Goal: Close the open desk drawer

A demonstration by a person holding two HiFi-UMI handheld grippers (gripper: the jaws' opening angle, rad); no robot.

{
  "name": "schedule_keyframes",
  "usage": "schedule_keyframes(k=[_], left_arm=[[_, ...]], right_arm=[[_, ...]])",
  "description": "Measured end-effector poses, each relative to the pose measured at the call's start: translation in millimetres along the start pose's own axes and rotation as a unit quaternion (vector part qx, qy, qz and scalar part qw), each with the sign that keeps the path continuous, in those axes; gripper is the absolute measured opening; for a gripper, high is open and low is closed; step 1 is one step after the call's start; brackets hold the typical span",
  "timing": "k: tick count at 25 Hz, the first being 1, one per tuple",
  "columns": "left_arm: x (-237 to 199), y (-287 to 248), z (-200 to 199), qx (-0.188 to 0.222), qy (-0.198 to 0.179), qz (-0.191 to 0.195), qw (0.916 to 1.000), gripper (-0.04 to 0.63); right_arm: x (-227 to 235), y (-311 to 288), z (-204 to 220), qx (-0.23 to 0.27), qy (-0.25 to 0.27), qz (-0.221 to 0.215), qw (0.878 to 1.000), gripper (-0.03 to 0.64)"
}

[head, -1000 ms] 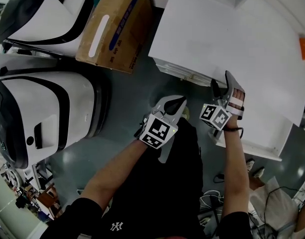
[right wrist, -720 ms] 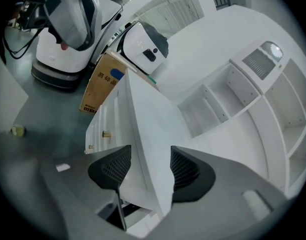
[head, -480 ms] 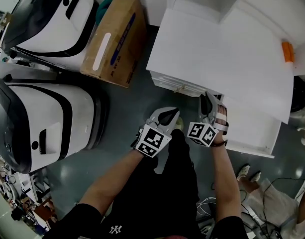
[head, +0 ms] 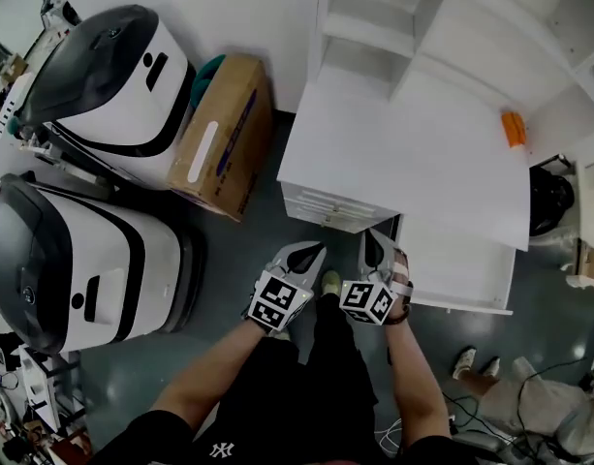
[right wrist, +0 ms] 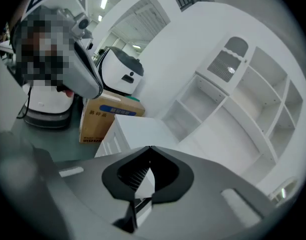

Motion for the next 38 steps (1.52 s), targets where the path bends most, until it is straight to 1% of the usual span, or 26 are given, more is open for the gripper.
schedule_keyframes(k=[3, 7, 10, 13, 17, 20, 24, 29, 32, 38], left_arm=[[6.3, 15.3, -17.9, 0.009, 0.004, 0.001, 1.0000, 0.002], [5.6, 28.0, -42.8, 0.035, 0.002, 0.005, 0.9994, 0.002], [21.2, 53.3, -56.9, 0.041, 0.017, 0.006, 0.9990, 0.002], [30.5, 69.5, -79.2, 0.057, 0.017, 0.009, 0.9982, 0.002], [36.0, 84.2, -104.3, 0.082, 0.011, 0.013, 0.9965, 0.002], [40.9, 97.8, -119.1, 0.092, 0.018, 0.017, 0.9955, 0.002], [44.3, 119.6, -141.5, 0.111, 0.029, 0.015, 0.9933, 0.002], [47.7, 137.3, -167.7, 0.131, 0.022, 0.006, 0.9911, 0.002], [51.6, 142.0, -174.7, 0.139, 0.016, 0.003, 0.9902, 0.002], [56.9, 144.6, -181.0, 0.144, 0.013, 0.000, 0.9894, 0.002]], right_arm=[[2.9, 27.9, -15.3, 0.005, -0.059, -0.010, 0.998, 0.025], [6.0, 54.6, -44.7, 0.031, -0.110, -0.012, 0.993, 0.025], [1.7, 93.8, -63.8, 0.040, -0.161, -0.027, 0.986, 0.025], [9.7, 121.2, -84.4, 0.062, -0.202, -0.030, 0.977, 0.025], [20.2, 142.5, -106.1, 0.092, -0.220, -0.026, 0.971, 0.025], [23.5, 158.6, -117.5, 0.108, -0.234, -0.029, 0.966, 0.025], [27.9, 182.4, -133.5, 0.127, -0.263, -0.037, 0.956, 0.025], [37.0, 199.8, -143.8, 0.151, -0.301, -0.049, 0.940, 0.023], [38.5, 205.3, -145.2, 0.156, -0.318, -0.058, 0.933, 0.023], [39.8, 210.4, -146.7, 0.164, -0.331, -0.073, 0.927, 0.023]])
Point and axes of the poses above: the fingertips, and each gripper's own axes: y backward along the fingers, x to its right, z out of its underside, the point moved 4 cm from there along y, backward along the fingers, and after that the axes turned 12 degrees about -y, right-handed, at the moved point
